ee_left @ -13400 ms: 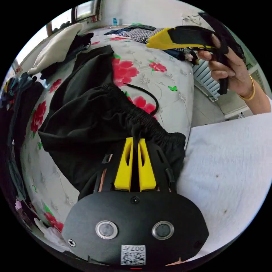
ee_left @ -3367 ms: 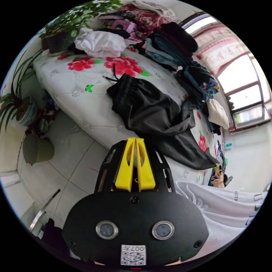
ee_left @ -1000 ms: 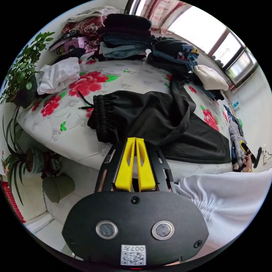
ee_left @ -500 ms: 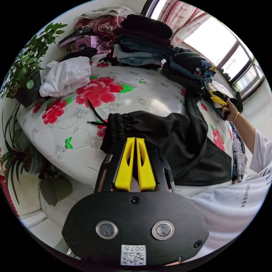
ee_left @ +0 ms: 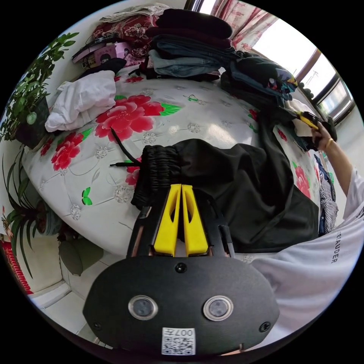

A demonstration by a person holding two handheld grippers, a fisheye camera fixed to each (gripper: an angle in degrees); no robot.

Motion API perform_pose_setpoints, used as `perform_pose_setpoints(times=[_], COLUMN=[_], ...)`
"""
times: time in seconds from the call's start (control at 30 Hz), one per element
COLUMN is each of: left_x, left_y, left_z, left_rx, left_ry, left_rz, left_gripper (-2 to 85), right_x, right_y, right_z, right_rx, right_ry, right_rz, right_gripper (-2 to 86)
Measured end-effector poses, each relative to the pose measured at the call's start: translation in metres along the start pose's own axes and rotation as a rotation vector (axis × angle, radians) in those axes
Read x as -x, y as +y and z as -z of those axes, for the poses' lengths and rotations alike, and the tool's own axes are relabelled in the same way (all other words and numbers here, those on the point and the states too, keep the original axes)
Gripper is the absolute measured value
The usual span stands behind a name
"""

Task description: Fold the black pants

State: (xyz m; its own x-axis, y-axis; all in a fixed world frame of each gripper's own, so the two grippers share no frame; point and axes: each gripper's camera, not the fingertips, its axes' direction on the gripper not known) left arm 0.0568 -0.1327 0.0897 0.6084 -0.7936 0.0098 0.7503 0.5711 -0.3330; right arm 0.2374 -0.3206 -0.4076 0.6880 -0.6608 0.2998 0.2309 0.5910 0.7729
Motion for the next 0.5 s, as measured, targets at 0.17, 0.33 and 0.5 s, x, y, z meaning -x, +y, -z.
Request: perform_pose_setpoints(times=[0.17,0.33,0.5], left_x=[-0.009,-0.021,-0.028], left_y=[-0.002,-0.015,-0.028], left_z=[-0.002,-0.006,-0.011], left_rx=[0.006,0.034,0.064], left_ry=[-0.026,-0.103,-0.152], left_rz=[-0.054,-0.175,-0.196], left_gripper=[-1.0,-0.9,-0.9], right_x=[-0.052,-0.124,-0.189], right_y=[0.065,0.161,0.238], right_z=[0.161,0.285,0.281], right_rx=[-0.045,0.092,0.269], right_ry=[-0.107,0.138,0.319], right_rz=[0.012,-0.083,-0.272], right_gripper=[-0.2,-0.3,-0.3])
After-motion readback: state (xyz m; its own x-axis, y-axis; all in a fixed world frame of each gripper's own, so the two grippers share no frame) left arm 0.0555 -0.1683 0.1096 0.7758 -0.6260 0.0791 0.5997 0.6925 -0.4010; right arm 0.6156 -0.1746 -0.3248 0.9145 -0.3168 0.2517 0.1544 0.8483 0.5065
